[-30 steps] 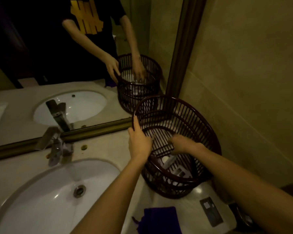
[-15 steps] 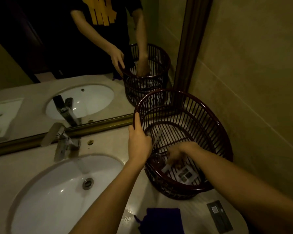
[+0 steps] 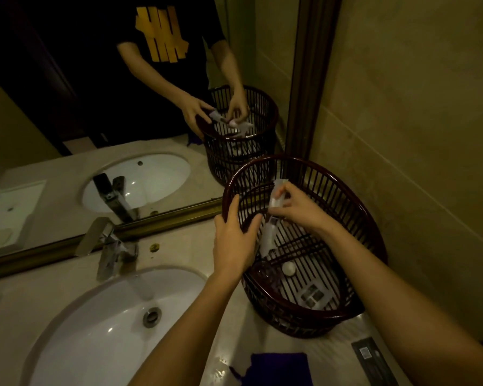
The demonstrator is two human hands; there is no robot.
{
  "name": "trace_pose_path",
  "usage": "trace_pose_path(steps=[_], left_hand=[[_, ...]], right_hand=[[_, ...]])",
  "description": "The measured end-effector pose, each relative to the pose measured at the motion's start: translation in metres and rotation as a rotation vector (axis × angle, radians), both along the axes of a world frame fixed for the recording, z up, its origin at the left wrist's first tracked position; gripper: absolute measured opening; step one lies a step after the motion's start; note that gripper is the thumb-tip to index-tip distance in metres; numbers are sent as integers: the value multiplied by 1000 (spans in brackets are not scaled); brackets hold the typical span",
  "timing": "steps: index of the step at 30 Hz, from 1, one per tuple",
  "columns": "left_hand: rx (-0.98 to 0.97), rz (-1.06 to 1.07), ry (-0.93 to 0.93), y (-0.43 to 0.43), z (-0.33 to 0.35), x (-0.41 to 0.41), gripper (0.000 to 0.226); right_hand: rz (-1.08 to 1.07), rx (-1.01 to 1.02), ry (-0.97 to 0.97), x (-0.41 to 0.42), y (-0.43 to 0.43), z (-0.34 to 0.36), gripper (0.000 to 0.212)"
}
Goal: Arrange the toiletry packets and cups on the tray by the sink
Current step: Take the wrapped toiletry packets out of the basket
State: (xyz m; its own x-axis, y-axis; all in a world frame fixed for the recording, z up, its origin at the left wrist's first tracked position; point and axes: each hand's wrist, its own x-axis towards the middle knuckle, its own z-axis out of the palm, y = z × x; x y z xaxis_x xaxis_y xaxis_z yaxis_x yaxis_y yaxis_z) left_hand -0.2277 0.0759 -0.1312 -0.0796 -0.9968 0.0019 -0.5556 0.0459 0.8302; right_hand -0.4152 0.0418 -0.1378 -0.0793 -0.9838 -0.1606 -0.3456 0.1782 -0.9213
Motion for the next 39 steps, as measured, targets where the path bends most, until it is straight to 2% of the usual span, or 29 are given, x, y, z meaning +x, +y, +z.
trace_pose_path(steps=[5, 6, 8, 10, 12, 14, 16, 19, 23, 25, 27, 29, 32, 35, 39], left_hand=[[36, -2, -124, 0, 3, 2, 74], [33, -6, -136, 0, 4, 2, 75], [36, -12, -155, 0, 4, 3, 79], [39, -18, -184, -1, 4, 4, 79], [31, -27, -195, -1, 4, 4, 75], [27, -37, -184, -1, 5, 4, 68], [28, -56, -188, -1, 6, 5, 58], [11, -73, -158, -1, 5, 4, 38], [33, -51, -71, -3, 3, 4, 33], [43, -33, -34, -5, 1, 4, 31], [49, -7, -11, -6, -2, 3, 32], [52, 16, 4, -7, -4, 3, 34], [44, 37, -10, -9, -9, 3, 34], [39, 65, -30, -10, -12, 1, 34], [22, 66, -35, -8, -11, 0, 31]], right_hand=[[44, 5, -339, 2, 5, 14, 98], [43, 4, -365, 4, 4, 14, 101], [54, -3, -366, 7, 4, 16, 87], [70, -18, -334, 10, 6, 19, 59], [70, -41, -338, 14, 7, 21, 37], [74, -83, -358, 16, 7, 23, 24], [82, -113, -365, 16, 6, 23, 18], [114, -115, -423, 19, 4, 27, 24], [83, -66, -470, 25, -6, 25, 30], [-3, 24, -388, 22, -16, 15, 27], [-37, 130, -196, 18, -26, -6, 27], [25, 232, 54, 19, -33, -27, 27], [259, 405, 381, 26, -37, -62, 30], [465, 588, 457, 40, -34, -92, 44], [438, 616, 489, 56, -28, -92, 41]])
